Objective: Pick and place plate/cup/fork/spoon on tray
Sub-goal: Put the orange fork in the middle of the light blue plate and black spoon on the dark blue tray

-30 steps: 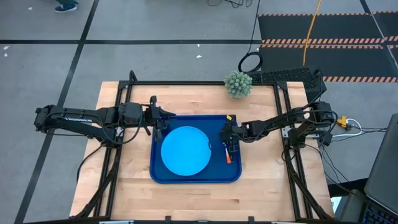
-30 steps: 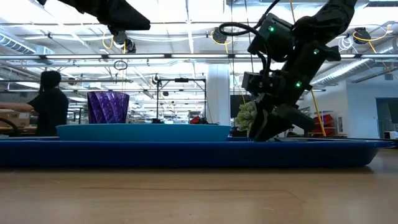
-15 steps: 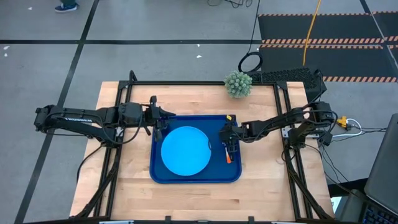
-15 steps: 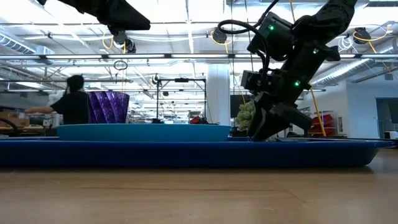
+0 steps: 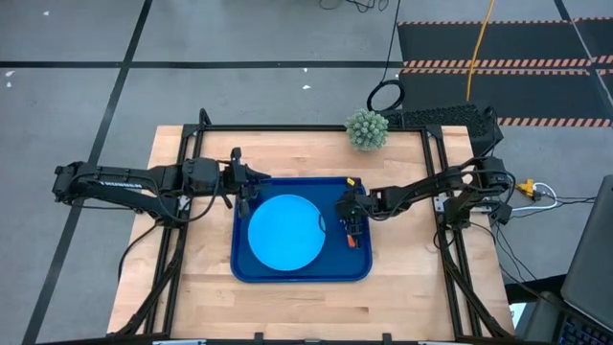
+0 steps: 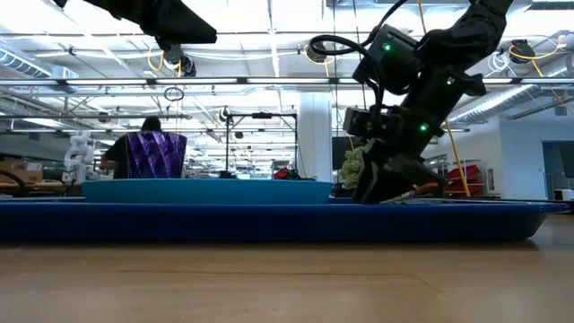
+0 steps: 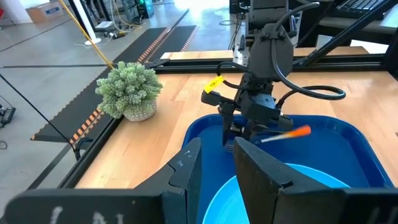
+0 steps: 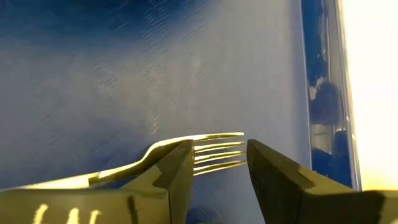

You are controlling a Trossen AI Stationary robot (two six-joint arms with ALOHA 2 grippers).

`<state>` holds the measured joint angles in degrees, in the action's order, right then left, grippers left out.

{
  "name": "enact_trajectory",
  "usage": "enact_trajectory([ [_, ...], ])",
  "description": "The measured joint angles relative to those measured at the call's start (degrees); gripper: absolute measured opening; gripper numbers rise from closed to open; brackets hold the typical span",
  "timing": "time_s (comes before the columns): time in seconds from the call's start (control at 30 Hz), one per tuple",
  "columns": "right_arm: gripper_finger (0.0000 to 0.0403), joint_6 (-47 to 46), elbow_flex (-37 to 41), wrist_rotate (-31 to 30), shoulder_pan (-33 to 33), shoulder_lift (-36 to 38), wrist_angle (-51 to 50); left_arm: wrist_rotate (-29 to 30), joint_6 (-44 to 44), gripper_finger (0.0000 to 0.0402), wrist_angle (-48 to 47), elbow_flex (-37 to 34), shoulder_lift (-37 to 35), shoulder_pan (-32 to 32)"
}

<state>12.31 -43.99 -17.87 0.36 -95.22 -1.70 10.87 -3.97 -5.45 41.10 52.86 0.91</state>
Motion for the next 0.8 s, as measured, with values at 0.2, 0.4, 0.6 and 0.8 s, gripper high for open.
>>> enact_trajectory([
  [0.2,0.0145,-2.62,0.0,0.02,0.0,-0.02,0.02,0.0,-0.12,0.0097,-0.04,0.0,0.0,0.02],
  [0.4,0.0145,-6.08,0.02,0.0,0.0,-0.02,-0.28,0.0,-0.24,0.0097,-0.06,0.0,0.0,0.02],
  [0.6,0.0145,-7.14,0.02,-0.16,0.0,-0.02,-0.66,0.0,-0.24,0.0097,-0.07,0.0,0.0,0.02],
  [0.8,0.0145,-8.23,0.0,-1.62,0.0,0.0,-2.79,0.01,-0.21,0.0097,-0.07,0.0,0.0,0.01],
])
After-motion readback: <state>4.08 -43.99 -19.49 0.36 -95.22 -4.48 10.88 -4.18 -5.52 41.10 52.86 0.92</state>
